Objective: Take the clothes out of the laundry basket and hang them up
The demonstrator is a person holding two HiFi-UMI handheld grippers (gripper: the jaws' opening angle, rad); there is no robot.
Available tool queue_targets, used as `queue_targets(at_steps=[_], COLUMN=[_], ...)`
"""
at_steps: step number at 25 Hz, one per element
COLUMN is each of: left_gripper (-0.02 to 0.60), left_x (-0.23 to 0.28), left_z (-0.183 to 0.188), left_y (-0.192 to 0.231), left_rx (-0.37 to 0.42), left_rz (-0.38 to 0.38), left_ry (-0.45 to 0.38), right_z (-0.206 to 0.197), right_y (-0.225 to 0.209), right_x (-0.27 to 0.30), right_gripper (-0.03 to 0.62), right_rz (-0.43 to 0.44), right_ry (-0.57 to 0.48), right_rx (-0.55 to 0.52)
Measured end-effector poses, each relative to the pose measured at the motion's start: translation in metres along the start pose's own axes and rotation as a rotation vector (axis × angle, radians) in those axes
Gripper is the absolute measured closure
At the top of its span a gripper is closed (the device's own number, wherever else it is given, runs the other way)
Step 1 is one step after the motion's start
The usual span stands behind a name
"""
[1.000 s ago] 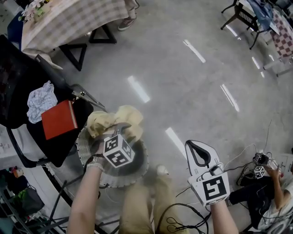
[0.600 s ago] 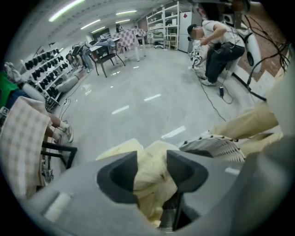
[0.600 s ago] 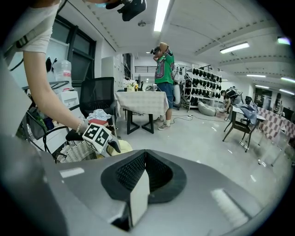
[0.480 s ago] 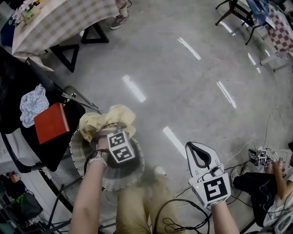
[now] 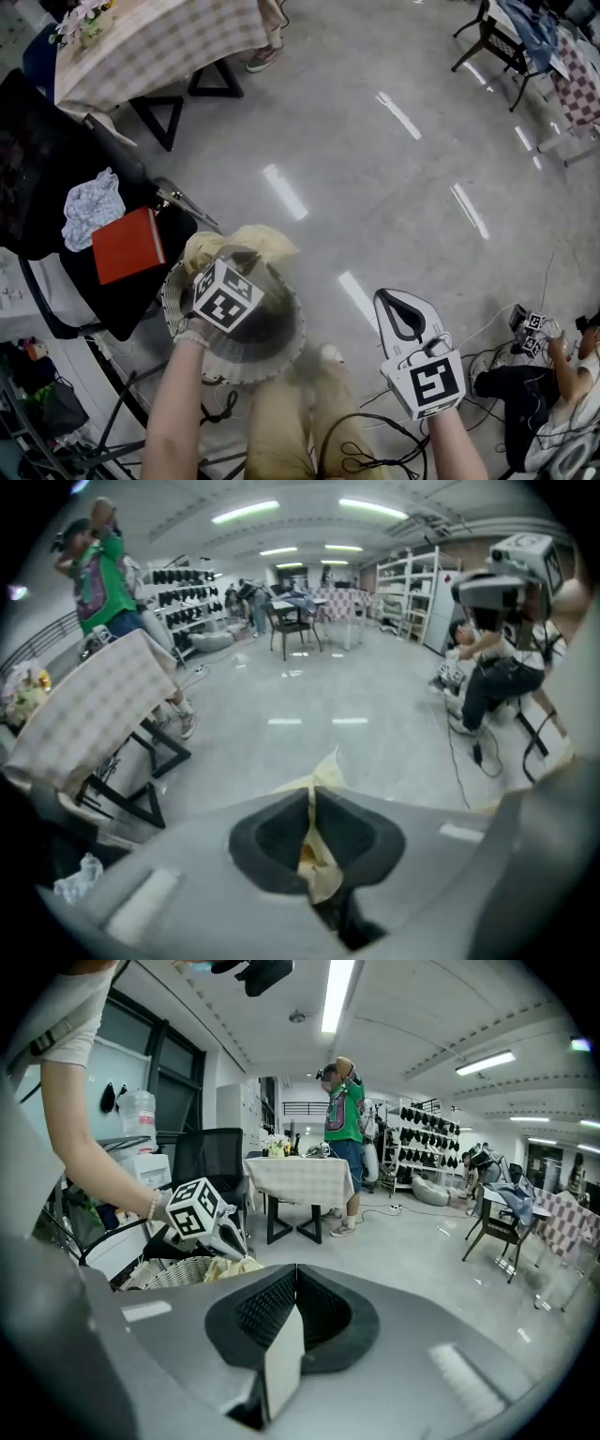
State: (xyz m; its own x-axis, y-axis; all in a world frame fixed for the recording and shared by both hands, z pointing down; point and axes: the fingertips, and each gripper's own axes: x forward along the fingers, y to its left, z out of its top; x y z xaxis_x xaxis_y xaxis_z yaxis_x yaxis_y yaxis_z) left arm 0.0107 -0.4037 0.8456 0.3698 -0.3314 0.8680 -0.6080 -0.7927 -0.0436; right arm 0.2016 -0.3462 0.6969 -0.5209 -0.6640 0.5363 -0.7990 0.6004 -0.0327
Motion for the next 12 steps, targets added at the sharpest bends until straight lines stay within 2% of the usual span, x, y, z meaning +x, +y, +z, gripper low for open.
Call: queue_targets(at_steps=[4, 11, 12], left_gripper=[0.566, 0.566, 0.566], left_x=[-0.065, -0.197, -0.217], left_z=[0.033, 0.105, 0.115], left_y=[0.023, 0.043, 0.045], left_rx=[-0.076, -0.131, -0.128], left_rz=[0.08, 0.192, 0.213], left_ry=[-0.108, -0.281, -0.301], right_z=[0.029, 0.093, 0.102], right_y=[0.012, 0.03, 0.031], right_x=[-0.008, -0.041, -0.045], right_gripper=[0.591, 0.586, 0.568], right_rz=[0.026, 0.067, 0.074], right_ry=[-0.029, -0.087, -0.097], right_rx=[-0.007, -0.021, -0.023])
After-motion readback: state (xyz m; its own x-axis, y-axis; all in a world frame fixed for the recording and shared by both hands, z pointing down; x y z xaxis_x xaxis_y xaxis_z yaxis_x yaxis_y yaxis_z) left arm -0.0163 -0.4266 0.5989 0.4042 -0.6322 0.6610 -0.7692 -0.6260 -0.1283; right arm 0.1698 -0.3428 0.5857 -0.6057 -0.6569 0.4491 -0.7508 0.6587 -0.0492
